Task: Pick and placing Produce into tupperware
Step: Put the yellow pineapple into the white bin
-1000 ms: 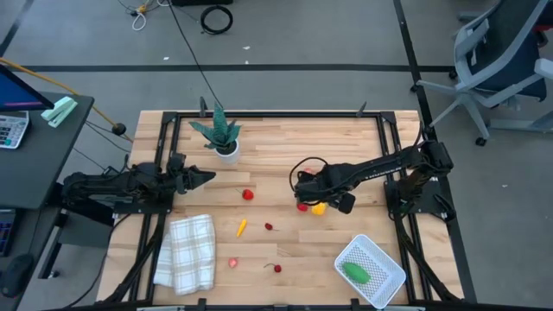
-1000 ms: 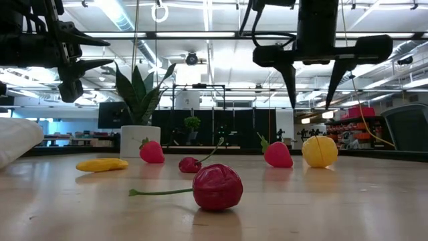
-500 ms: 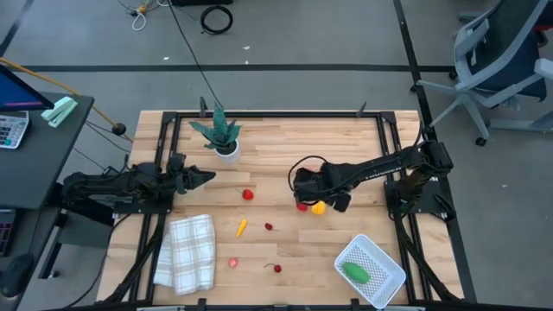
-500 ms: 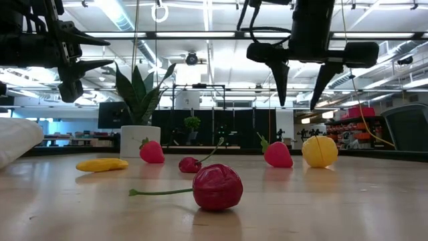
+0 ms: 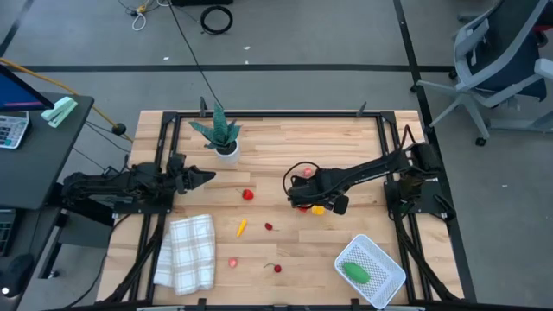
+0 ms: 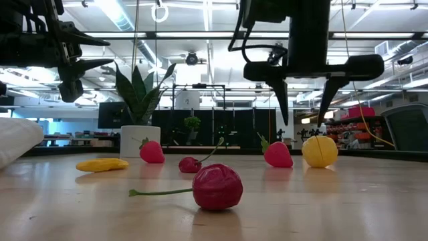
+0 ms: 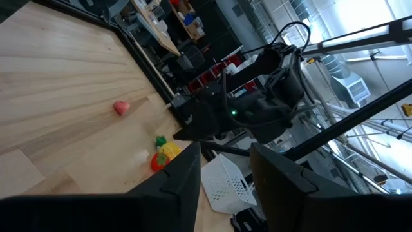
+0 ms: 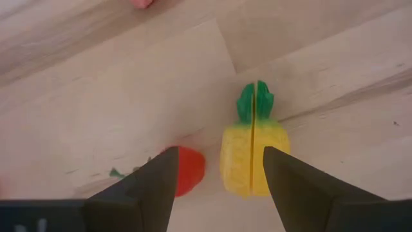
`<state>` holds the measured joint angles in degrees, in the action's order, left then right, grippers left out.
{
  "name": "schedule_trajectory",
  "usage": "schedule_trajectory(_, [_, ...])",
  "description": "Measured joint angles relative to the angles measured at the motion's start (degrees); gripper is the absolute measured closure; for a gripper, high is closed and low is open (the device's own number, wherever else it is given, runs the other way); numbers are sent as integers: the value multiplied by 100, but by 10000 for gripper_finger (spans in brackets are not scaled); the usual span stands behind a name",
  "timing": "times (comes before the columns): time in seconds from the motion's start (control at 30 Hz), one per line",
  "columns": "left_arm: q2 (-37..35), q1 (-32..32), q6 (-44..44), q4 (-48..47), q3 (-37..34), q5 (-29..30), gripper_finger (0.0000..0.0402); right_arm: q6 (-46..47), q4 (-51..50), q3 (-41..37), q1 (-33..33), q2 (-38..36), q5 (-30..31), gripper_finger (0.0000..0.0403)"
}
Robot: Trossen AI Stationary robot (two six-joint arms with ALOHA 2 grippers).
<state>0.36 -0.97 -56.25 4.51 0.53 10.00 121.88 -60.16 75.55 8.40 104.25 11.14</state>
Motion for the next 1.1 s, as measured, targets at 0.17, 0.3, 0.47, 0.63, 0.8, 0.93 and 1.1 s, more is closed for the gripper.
schedule_trajectory(0.17, [0,0,0,5,0,0,251,-49,-1,0,-4,-15,-3,168])
schedule_trajectory(0.3, [0,0,0,-4,0,0,249,-89,-15,2,-4,6,-334,168])
schedule_trajectory(0.47, [0,0,0,-4,0,0,255,-52,-17,2,0,52,-527,168])
schedule_trajectory(0.63, [0,0,0,-4,-2,0,261,-33,-46,2,-80,50,-523,168])
schedule_trajectory(0.8, [0,0,0,-5,0,0,260,90,-44,2,-83,50,-521,168])
schedule_trajectory(0.93, [0,0,0,-4,-2,0,254,90,-43,2,-72,50,-526,168])
schedule_trajectory(1.1, [0,0,0,-6,0,0,248,-131,-44,2,-74,50,-525,168])
